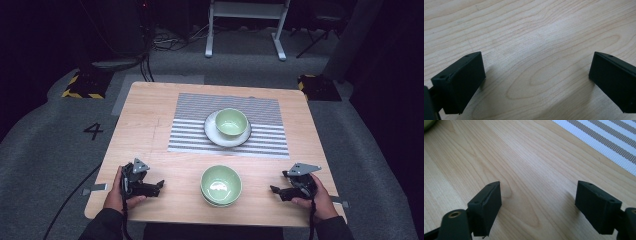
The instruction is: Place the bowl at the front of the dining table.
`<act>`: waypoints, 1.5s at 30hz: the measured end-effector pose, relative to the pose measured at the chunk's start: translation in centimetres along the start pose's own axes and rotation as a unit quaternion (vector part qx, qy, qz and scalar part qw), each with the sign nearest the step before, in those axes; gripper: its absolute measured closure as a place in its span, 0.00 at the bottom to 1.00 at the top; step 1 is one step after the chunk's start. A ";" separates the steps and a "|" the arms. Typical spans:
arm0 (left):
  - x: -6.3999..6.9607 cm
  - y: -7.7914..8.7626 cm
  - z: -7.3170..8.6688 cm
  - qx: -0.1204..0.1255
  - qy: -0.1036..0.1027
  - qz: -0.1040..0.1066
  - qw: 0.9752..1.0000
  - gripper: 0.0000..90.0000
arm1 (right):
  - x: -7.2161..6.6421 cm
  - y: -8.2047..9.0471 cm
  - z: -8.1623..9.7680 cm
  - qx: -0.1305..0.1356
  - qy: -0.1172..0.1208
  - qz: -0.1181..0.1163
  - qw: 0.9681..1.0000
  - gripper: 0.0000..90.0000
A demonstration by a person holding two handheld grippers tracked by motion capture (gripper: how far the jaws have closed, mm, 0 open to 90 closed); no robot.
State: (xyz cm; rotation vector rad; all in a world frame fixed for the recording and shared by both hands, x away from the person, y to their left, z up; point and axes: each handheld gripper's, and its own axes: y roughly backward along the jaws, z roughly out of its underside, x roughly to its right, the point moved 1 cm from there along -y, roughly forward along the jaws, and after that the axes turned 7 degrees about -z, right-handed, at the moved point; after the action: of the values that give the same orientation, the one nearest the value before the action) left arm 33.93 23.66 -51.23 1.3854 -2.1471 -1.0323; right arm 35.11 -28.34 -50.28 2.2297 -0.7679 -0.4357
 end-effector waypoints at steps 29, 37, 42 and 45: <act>0.0 0.0 0.0 0.001 0.003 -0.002 1.000 0.01 | 0.7 0.6 1.7 0.039 -0.010 0.011 0.999 0.15; 0.0 0.0 0.0 0.001 0.003 -0.002 1.000 0.00 | 0.7 0.6 1.7 0.039 -0.009 0.010 0.999 0.15; 0.0 0.0 0.0 0.001 0.003 -0.002 1.000 0.00 | 0.7 0.6 1.7 0.039 -0.009 0.010 0.999 0.15; 0.0 0.0 0.0 0.000 0.003 -0.002 1.000 0.01 | 0.7 0.6 1.7 0.039 -0.009 0.010 0.999 0.15</act>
State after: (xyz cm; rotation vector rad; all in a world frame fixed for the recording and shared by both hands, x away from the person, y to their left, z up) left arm 33.87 23.65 -51.24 1.3916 -2.1416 -1.0277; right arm 34.52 -30.03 -51.07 2.2907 -0.8277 -0.4245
